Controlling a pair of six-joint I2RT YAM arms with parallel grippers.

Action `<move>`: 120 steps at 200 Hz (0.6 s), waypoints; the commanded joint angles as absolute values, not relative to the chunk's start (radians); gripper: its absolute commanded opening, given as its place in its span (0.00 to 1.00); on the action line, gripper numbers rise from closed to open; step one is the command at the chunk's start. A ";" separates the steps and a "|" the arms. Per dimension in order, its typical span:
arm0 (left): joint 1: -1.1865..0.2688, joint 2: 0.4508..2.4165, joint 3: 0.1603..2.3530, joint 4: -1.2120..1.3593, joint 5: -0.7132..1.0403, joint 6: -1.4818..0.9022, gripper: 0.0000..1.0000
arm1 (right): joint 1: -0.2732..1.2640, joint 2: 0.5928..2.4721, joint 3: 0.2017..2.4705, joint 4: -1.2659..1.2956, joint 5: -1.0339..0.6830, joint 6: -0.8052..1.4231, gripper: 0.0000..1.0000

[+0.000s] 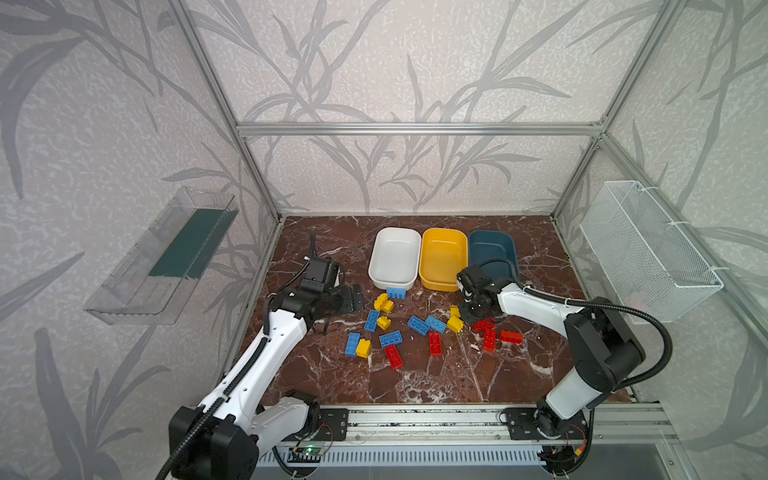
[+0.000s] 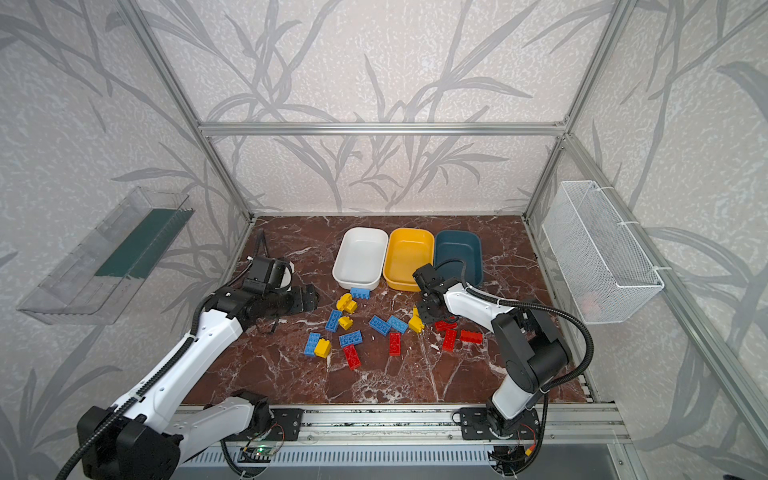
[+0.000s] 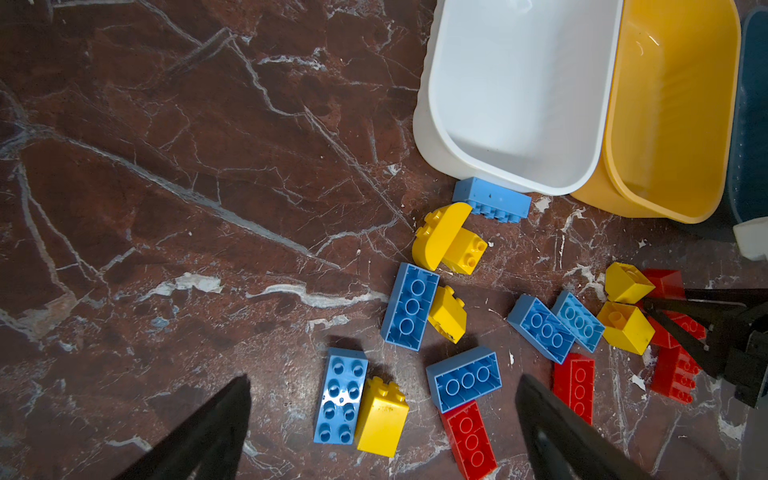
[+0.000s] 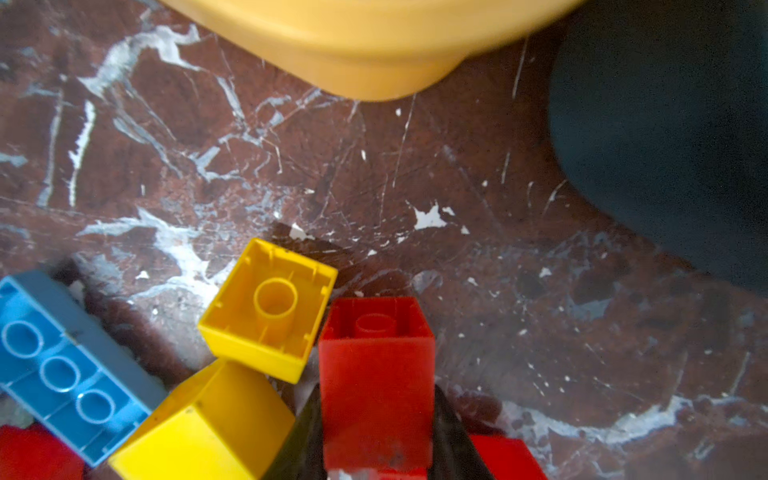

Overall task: Sort the legos into containers by color
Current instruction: 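Grasp a small red brick with the right gripper and drop it into the teal bin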

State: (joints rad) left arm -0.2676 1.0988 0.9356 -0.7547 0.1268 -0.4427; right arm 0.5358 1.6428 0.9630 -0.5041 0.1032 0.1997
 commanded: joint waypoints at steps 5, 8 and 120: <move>-0.272 1.077 0.932 -0.753 0.139 -0.425 0.99 | 0.531 1.557 1.002 -0.545 0.091 0.225 0.23; -0.272 1.076 0.933 -0.756 0.138 -0.423 0.99 | 0.531 1.552 1.007 -0.547 0.088 0.225 0.23; -0.363 1.044 0.935 -0.783 0.052 -0.402 0.97 | 0.270 1.516 1.124 -0.418 -0.005 0.319 0.23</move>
State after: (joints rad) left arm -0.3298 1.0504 0.9360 -0.7563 0.0975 -0.4263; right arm 0.3256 1.5242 1.1301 -0.4984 0.0288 0.2768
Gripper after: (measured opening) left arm 0.979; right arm 0.338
